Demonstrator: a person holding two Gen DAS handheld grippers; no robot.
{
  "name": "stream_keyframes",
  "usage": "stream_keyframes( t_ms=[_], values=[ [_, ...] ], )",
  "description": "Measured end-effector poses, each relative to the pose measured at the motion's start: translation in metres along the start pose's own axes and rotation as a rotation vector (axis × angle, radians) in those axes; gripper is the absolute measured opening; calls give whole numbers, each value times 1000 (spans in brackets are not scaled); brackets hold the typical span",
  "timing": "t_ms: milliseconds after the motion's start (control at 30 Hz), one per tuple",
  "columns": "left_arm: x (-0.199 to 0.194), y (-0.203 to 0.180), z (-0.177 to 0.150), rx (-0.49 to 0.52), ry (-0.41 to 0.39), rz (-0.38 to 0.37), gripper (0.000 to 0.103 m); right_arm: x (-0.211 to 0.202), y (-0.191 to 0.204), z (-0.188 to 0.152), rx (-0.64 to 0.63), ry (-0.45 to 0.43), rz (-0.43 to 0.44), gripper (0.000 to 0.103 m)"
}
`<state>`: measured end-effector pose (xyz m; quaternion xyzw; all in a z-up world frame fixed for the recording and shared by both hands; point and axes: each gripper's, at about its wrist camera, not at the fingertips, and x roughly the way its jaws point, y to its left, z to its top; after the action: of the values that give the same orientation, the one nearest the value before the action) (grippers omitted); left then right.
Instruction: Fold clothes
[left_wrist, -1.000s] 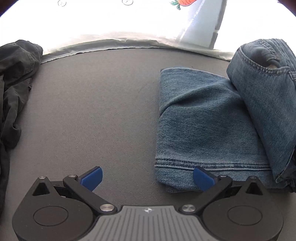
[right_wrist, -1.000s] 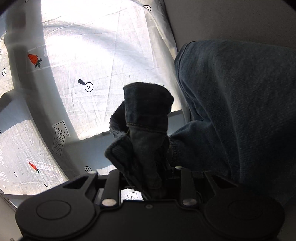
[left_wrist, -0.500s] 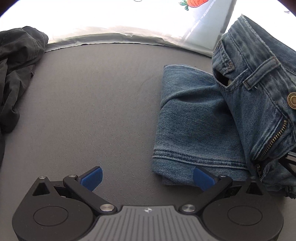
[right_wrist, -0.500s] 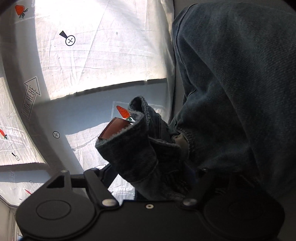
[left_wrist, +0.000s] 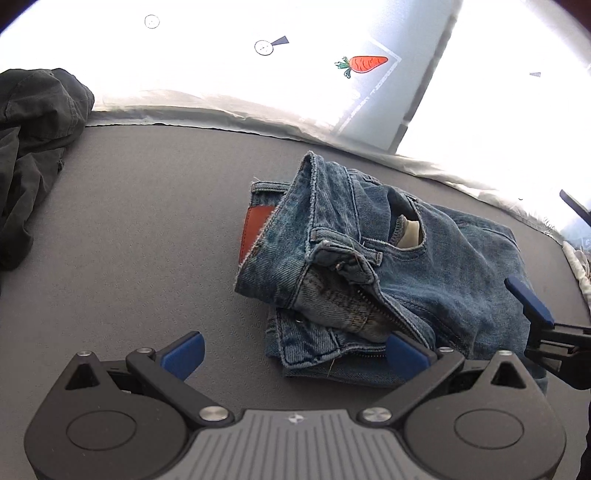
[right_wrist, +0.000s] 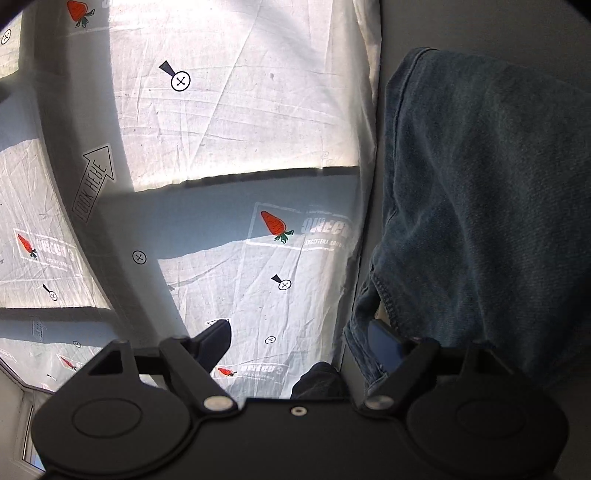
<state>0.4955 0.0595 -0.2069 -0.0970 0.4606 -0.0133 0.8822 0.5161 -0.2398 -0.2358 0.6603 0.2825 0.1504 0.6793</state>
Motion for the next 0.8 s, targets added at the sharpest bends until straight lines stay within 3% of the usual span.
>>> stream_keyframes(
  t_ms=[167, 300, 533, 600, 800],
  values=[
    [5, 1, 7, -4, -26, -11, 103, -21, -2, 18, -191, -76, -185, 83],
    [14, 5, 13, -12, -29, -10, 103, -23, 7, 27, -477, -107, -401, 81],
    [25, 9, 21, -6, -47, -54, 103, -3, 5, 26, -834, -88, -720, 81],
    [28, 11, 22, 0, -51, -66, 103, 1, -2, 32, -849, -63, -747, 81],
    [51, 27, 29, -94, -27, -185, 103, 12, -18, 57, -756, -23, -684, 81]
  ],
)
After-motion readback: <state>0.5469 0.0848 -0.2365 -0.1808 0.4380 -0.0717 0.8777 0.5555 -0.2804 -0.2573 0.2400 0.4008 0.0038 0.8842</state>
